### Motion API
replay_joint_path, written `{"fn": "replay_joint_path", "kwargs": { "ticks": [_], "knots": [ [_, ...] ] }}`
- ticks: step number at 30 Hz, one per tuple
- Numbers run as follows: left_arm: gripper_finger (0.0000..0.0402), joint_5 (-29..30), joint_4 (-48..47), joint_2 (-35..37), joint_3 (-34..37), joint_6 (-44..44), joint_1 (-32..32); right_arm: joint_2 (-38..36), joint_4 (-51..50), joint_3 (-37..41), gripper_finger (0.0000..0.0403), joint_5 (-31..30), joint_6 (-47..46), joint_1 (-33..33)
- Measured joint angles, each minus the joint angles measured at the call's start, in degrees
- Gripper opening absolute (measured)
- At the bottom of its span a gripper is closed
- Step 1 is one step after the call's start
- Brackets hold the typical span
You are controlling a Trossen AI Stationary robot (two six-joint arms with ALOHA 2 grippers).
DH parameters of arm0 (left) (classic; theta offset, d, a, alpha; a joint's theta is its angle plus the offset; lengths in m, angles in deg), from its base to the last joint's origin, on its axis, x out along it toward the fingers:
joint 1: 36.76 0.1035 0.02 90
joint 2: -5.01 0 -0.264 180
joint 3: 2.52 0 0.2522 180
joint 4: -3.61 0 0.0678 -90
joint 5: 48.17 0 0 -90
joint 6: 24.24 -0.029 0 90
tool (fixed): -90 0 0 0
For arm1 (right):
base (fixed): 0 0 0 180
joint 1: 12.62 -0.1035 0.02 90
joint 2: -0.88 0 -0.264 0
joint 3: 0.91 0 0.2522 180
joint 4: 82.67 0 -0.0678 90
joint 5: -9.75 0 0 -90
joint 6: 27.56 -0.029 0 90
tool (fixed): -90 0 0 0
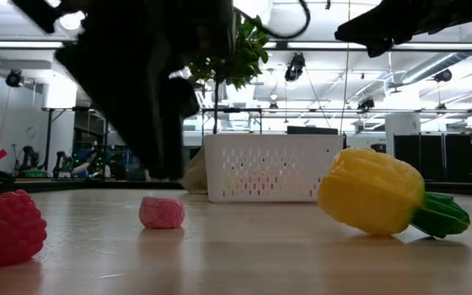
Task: Pick and placing Produce into tupperware
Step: Put the pink peach into the bin
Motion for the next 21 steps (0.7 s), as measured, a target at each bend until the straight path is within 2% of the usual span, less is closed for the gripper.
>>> {"fn": "replay_joint_path", "kwargs": {
  "ticks": [21],
  "knots": [
    [0.0241,-0.73,2.06,-5.77,0.34,0.42,0.13,-0.02,-0.20,-0.02,0.0070,0.00,1.02,0.00]
  ]
}}
